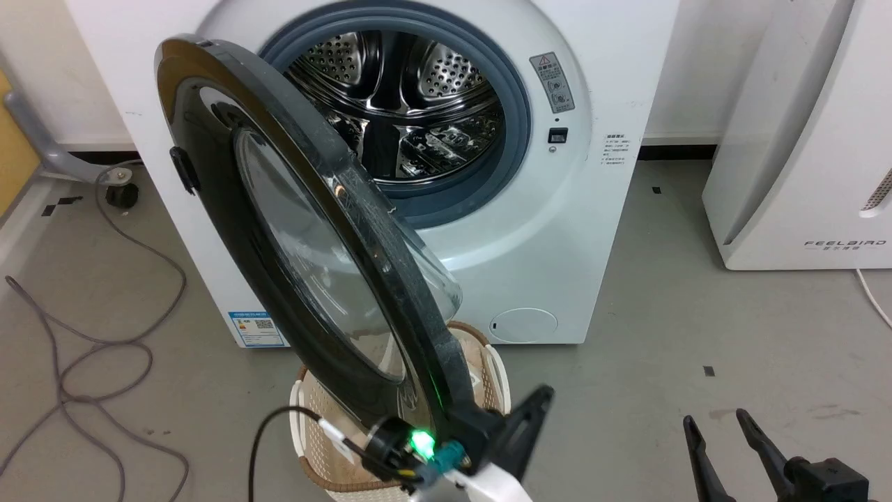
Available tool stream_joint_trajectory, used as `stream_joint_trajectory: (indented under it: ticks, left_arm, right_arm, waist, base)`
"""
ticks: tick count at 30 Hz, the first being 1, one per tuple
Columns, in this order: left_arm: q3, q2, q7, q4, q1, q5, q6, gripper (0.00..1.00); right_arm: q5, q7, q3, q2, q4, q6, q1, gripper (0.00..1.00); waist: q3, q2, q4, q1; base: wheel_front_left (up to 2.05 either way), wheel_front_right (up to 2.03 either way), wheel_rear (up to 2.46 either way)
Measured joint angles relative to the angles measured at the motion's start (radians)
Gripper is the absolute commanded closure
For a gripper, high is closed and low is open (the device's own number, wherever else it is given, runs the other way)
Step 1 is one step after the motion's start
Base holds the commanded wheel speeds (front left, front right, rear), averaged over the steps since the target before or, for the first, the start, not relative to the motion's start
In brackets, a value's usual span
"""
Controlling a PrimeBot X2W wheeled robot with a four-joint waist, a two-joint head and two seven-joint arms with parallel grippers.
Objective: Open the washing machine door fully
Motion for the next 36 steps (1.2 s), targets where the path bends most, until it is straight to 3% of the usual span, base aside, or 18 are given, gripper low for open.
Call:
stream_joint_trajectory:
  ticks: [11,21,27,36]
  left_arm:
    - [0.031,-0.01,-0.121,0.172,-0.126,-0.055,0.032,1.0]
    - [0.031,-0.017,-0.146,0.233,-0.139,-0.091,0.073,1.0]
    - [0.039,0.001,-0.146,0.186,-0.101,-0.091,0.109,1.0]
    - [0.06,0.084,-0.117,0.01,0.02,-0.089,0.193,1.0]
  right_arm:
    - [0.0,0.011,0.002,0.0,0.01,0.0,0.0,0.0]
    - [0.003,0.016,0.002,0.0,0.018,0.0,0.0,0.0]
    - [0.003,0.017,0.0,0.0,0.021,0.0,0.0,0.0]
    - [0.012,0.018,-0.003,0.0,0.029,0.0,0.005,0.0]
  waist:
    - [0.007,0.0,-0.003,0.0]
    - [0.003,0.0,-0.001,0.0]
    - [-0.005,0.0,0.005,0.0]
    - [-0.017,0.0,0.028,-0.0001]
  base:
    - [0.0,0.0,0.0]
    - [0.0,0.0,0.0]
    - [0.0,0.0,0.0]
    - [0.0,0.0,0.0]
